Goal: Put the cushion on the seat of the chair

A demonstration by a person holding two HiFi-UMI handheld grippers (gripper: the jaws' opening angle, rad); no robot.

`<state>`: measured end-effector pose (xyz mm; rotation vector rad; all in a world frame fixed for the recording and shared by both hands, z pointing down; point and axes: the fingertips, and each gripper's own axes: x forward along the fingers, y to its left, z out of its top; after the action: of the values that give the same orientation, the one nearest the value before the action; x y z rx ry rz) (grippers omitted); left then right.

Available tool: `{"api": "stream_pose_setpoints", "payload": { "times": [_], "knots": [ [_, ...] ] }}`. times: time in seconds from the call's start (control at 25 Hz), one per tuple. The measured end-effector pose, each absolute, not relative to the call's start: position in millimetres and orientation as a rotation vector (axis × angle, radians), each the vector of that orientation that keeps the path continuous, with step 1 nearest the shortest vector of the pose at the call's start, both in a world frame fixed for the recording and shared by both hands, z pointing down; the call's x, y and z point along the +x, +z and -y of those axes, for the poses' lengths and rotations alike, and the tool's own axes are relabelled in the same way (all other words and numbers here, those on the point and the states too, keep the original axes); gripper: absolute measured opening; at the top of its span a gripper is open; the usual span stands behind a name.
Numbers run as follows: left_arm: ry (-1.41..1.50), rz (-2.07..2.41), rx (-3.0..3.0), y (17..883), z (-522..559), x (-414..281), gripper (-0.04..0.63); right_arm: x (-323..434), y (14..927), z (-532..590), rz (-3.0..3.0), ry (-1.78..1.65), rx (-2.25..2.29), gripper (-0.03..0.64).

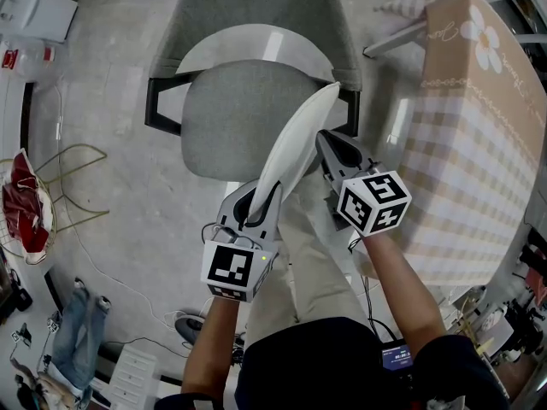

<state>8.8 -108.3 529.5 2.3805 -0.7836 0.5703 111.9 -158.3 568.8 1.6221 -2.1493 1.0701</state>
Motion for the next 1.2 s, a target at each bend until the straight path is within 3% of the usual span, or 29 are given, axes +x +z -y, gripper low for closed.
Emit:
{"api": "stream_pose_setpoints", "payload": {
  "times": [1.2],
  "knots": [
    [0.672,0.901,2.344,592,162,-26,0.052,83,630,179,2.143,1.167,1.476,0.018]
  ]
}}
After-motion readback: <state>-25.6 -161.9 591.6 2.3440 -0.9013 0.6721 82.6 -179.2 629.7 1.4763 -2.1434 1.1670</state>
